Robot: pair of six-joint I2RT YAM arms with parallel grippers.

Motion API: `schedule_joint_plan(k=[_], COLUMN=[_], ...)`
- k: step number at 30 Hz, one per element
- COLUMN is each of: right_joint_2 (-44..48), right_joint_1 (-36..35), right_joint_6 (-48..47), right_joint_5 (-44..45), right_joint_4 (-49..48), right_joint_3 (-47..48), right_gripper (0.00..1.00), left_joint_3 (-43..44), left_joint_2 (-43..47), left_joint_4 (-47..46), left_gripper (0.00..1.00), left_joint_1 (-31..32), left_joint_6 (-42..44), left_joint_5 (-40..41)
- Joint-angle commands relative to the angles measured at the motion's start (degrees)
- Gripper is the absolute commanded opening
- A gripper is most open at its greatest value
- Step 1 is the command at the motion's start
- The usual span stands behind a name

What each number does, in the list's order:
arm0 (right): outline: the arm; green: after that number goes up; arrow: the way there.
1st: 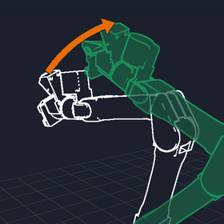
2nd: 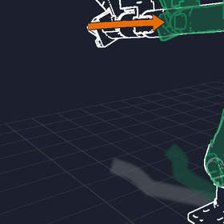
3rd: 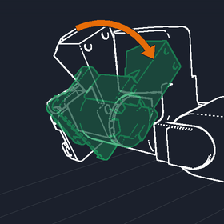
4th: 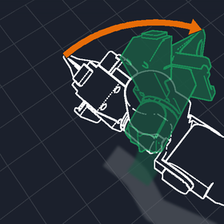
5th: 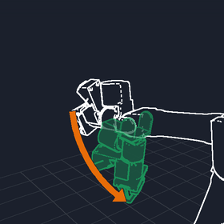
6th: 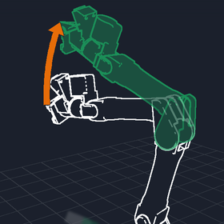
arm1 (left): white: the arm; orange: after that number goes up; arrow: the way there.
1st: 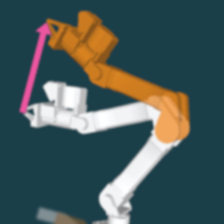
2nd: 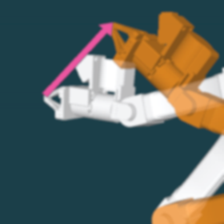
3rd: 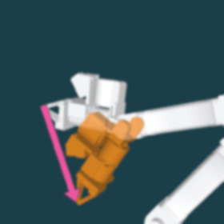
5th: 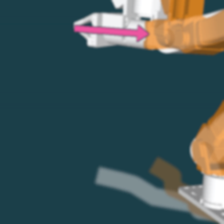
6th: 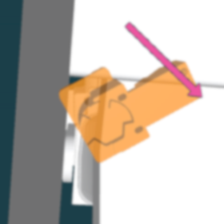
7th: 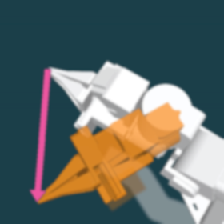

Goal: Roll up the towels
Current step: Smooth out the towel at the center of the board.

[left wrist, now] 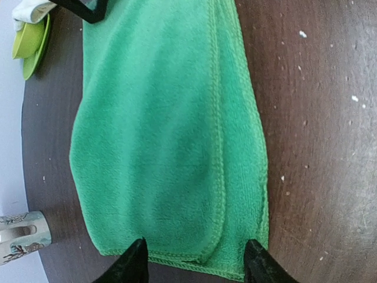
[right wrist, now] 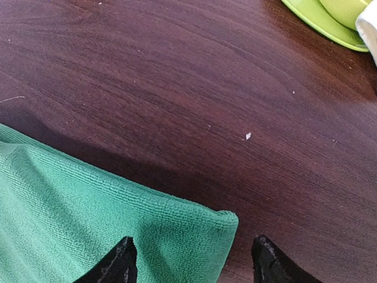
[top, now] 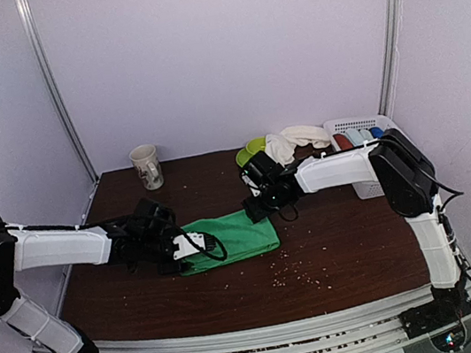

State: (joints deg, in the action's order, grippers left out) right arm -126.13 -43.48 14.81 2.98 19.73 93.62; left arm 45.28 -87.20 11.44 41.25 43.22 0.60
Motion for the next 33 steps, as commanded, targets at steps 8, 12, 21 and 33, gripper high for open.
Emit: schedule_joint_plan(k=[8, 12, 21, 33], right_joint_2=[-1.1, -0.9, 0.3, 0.4], right_joint_1=[0.6, 0.6, 0.6, 0.5], right_joint_6=[0.6, 0.7, 0.2, 0.0], right_joint_5=[-0.6, -1.3, -1.7, -2.3], right_joint_4=[-1.0, -1.1, -1.0, -1.1], right_joint_3=[0.7, 0.5, 0.1, -0.4], right_gripper=[0.66, 0.65, 0.65, 0.65], left_joint_3=[-6.0, -4.6, -0.7, 1.8], left_joint_2=[1.3, 2.1, 9.3, -0.7], left_joint_4=[-5.4, -6.3, -2.4, -2.7], left_gripper=[0.54, 0.49, 0.61, 0.58], left_joint_1=[0.3, 0.3, 0.3, 0.2], left_joint_6=[2.7, 2.3, 4.7, 6.9], left_joint_5=[4.0, 4.0, -2.0, 0.5])
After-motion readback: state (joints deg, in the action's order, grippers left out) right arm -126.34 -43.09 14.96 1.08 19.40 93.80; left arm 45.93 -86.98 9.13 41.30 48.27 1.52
